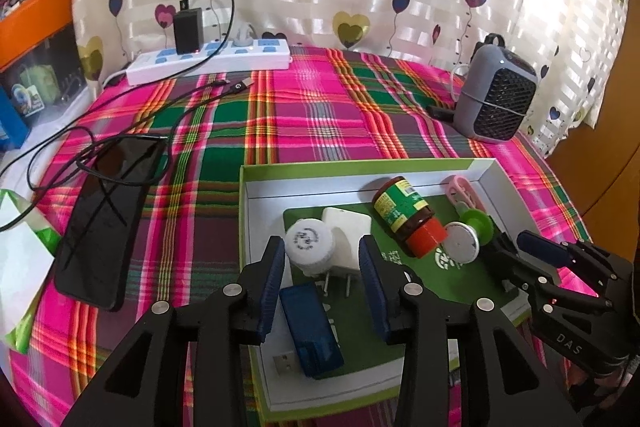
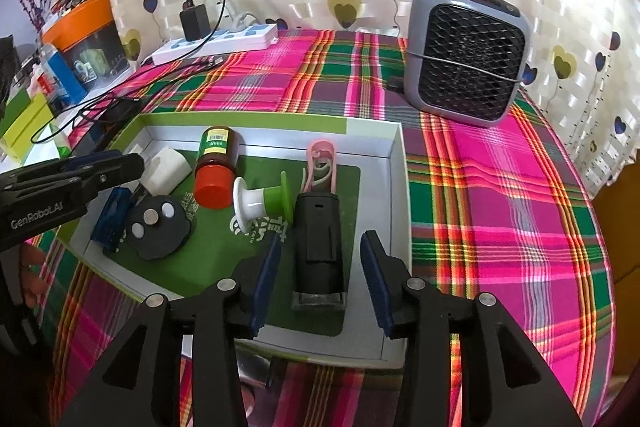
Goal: Organize rigid objects
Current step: 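Withdraw both grippers from the box toward the pink clip and silver bar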
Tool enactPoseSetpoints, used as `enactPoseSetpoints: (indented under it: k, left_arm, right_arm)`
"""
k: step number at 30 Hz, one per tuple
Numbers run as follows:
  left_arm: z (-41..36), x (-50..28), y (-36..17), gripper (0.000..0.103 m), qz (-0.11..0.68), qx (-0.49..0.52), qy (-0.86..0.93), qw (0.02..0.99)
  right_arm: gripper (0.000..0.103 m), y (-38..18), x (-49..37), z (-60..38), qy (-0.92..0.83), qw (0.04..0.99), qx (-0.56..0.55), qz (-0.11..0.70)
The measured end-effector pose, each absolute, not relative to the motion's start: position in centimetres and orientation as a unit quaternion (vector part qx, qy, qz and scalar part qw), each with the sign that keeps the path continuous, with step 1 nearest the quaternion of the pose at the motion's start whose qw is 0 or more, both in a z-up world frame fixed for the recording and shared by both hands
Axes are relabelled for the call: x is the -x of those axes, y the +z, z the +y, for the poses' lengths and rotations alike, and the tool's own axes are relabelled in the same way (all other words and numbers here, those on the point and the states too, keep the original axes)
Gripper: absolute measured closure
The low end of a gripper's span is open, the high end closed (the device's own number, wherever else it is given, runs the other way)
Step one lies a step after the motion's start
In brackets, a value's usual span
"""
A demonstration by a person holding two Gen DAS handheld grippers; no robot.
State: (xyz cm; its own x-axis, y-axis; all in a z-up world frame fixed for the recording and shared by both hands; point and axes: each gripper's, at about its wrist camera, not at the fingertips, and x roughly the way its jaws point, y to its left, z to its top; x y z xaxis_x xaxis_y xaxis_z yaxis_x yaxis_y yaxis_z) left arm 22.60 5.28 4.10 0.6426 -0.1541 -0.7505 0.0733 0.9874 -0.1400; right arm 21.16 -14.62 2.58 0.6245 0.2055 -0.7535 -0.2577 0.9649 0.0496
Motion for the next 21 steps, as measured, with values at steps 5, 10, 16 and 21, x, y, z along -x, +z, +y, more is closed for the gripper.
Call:
enactPoseSetpoints:
  k: [5, 10, 16, 21]
  left_arm:
    - [5.0, -21.6, 4.6, 0.066, 0.412, 0.043, -0.065, 0.908]
    - [4.9, -20.3, 5.0, 0.066, 0.406, 0.045, -0.066, 0.91]
    - [5.1, -18.9, 5.4, 0.066, 0.4, 0.051, -0.067, 0.913]
    - [5.1, -17.3, 5.7, 0.066, 0.395, 0.053, -0.067, 0.915]
  right_arm:
    - [0.06, 2.8, -20.5, -14.8, 0.126, 0.903, 0.028, 0.409]
    - [0.06, 3.0, -19.7, -14.8, 0.125, 0.905, 0.023, 0.407]
    - [0.06, 3.3, -18.8, -15.0, 0.122, 0.908, 0.017, 0.401]
    - [0.06, 3.6, -18.0, -15.1, 0.122, 0.91, 0.013, 0.396]
